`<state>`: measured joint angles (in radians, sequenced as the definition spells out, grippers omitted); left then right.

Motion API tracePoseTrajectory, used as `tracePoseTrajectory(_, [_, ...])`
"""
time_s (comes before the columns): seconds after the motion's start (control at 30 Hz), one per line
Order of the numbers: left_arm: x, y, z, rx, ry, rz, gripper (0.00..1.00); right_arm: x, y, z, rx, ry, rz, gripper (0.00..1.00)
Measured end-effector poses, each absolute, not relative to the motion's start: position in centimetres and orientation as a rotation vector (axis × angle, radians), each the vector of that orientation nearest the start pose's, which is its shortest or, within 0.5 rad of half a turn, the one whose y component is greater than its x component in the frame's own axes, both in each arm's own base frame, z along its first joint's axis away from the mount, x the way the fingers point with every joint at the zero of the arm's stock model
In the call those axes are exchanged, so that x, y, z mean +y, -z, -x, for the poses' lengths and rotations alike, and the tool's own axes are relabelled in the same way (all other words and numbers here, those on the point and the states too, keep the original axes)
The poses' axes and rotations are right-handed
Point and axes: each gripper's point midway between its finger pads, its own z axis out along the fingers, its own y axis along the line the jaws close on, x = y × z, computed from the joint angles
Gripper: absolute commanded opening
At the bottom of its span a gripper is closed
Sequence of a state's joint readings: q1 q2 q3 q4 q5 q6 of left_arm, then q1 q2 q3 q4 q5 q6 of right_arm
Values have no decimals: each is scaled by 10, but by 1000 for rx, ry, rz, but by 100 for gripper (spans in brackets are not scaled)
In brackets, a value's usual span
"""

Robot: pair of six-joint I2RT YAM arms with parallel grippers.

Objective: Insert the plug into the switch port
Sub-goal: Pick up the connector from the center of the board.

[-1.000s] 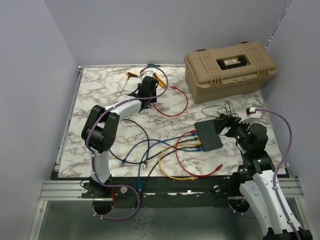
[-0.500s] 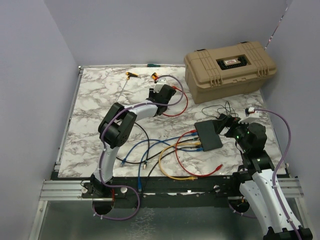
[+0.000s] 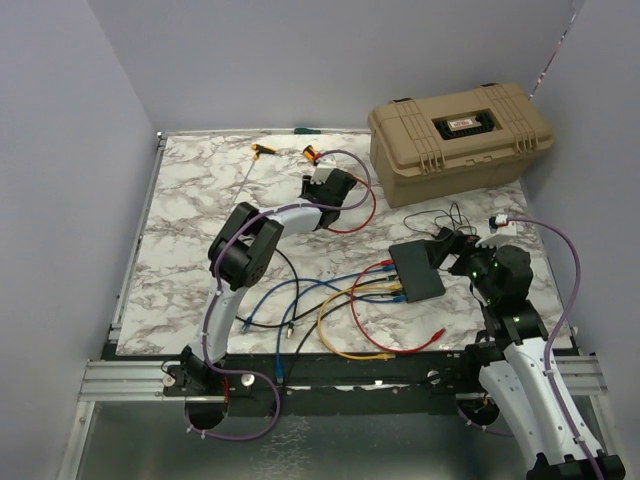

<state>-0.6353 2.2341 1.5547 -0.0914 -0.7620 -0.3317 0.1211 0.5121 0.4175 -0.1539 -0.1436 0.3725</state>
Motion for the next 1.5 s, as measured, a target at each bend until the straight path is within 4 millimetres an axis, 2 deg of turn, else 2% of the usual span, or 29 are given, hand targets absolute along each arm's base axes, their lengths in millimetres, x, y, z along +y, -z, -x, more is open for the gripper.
tracePoseTrajectory(0.23, [-225,-33,-497,2111,-366,36,35,72,-182,-261,1837,-479,-128,99])
tracePoseTrajectory(0.43, [-219,-32,-496,2105,-403,40,24,72,-182,-261,1836,-479,-128,99])
tracePoseTrajectory(0.63, [-219,-30,-496,2105,-409,45,6,72,-182,-261,1836,-479,-128,99])
tracePoseTrajectory(0.87, [-215,-29,-498,2114,-364,77,0,72,-182,-261,1833,-479,-127,99])
tracePoseTrajectory(1.1, [-183,-34,-486,2189,-231,129,0,73,-181,-261,1836,-481,-126,99])
tracePoseTrajectory(1.2, [-173,-48,-485,2198,-125,156,0,74,-181,-260,1839,-485,-122,99])
tracePoseTrajectory(1.27, [-174,-60,-486,2186,-54,162,0,75,-180,-260,1842,-490,-119,99])
tracePoseTrajectory(1.5, [-204,-121,-484,2089,248,100,0,79,-177,-260,1858,-509,-100,98])
